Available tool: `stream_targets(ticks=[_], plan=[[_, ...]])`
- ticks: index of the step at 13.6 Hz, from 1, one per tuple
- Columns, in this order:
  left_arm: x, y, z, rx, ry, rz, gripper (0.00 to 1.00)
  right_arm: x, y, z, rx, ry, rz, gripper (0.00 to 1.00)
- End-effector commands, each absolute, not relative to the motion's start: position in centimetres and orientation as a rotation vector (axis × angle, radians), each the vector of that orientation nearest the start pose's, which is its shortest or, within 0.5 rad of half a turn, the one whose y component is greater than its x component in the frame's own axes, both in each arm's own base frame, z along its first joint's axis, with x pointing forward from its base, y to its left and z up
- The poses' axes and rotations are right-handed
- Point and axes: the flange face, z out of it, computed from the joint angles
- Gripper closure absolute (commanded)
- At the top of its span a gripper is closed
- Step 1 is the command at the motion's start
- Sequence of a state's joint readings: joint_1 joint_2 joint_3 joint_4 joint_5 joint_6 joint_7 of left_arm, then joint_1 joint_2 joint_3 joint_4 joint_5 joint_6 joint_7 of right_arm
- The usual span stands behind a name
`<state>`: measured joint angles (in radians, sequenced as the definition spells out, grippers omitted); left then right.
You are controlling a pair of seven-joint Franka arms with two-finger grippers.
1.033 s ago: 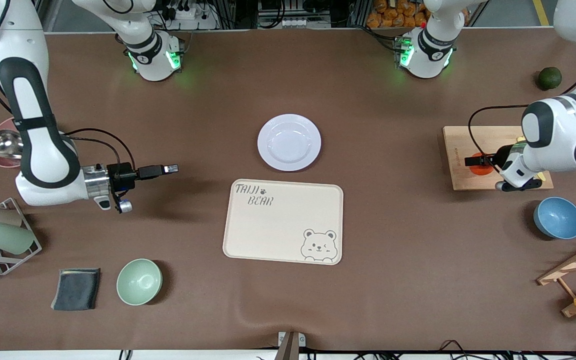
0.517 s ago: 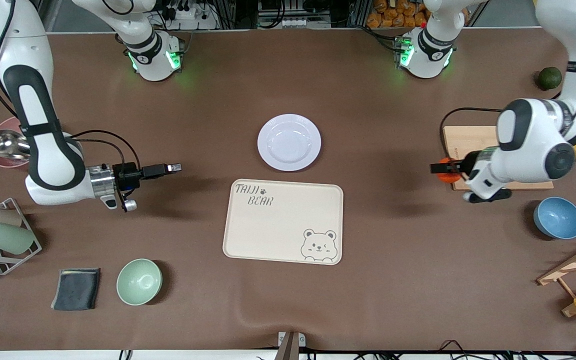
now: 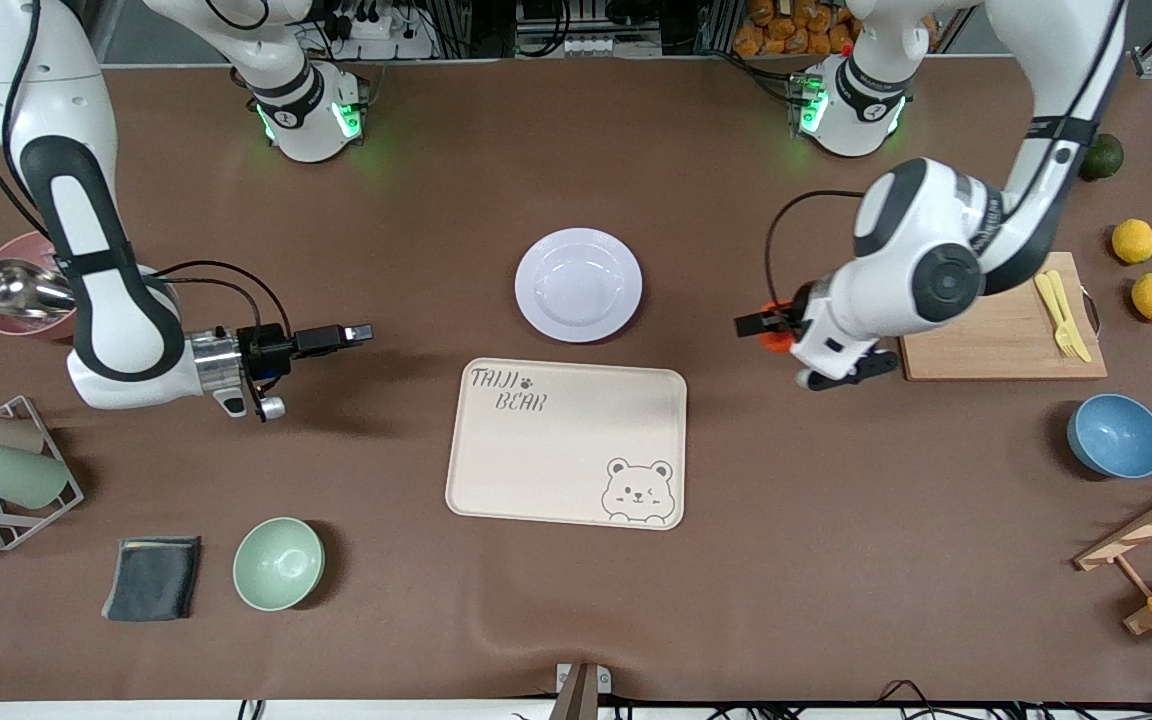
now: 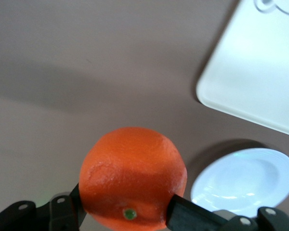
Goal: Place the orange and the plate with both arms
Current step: 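Carry the orange with the left gripper over the white plate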
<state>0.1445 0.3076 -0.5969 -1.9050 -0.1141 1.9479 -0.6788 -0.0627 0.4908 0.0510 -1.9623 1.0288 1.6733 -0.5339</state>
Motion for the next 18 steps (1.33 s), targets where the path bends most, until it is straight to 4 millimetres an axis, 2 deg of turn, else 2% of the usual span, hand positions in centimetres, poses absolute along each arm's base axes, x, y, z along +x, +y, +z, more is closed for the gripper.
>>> stream_targets(ticks=[1,3,5,6,8,9,14,18], plan=[[51.6,-31.0,33.8,-3.175,-0.525,0.570,1.00,54.5,9.6,20.9,-2.009,0.035,0.445,0.00],[49.5,-35.8,32.0,-3.143,-0.640,0.555,1.00,54.4,10.0,20.5,-2.008,-0.015,0.385,0.00],[46.8,-40.5,29.8,-3.137,-0.671,0.572,1.00,54.3,10.0,20.4,-2.010,-0.041,0.364,0.00],[46.1,-41.9,29.6,-3.138,-0.725,0.555,1.00,54.3,9.8,20.3,-2.007,-0.041,0.364,0.00],[43.5,-45.0,28.4,-3.119,-0.748,0.570,1.00,54.0,9.9,20.4,-1.996,-0.050,0.375,0.00],[42.4,-46.2,27.3,-3.106,-0.773,0.579,1.00,53.5,10.0,20.4,-1.979,-0.064,0.387,0.00],[38.7,-49.3,21.9,-3.042,-0.815,0.579,1.00,53.1,9.8,20.1,-1.971,-0.064,0.396,0.00],[37.5,-50.8,18.0,-3.067,-0.858,0.515,1.00,53.3,10.6,19.5,-2.016,-0.061,0.373,0.00]])
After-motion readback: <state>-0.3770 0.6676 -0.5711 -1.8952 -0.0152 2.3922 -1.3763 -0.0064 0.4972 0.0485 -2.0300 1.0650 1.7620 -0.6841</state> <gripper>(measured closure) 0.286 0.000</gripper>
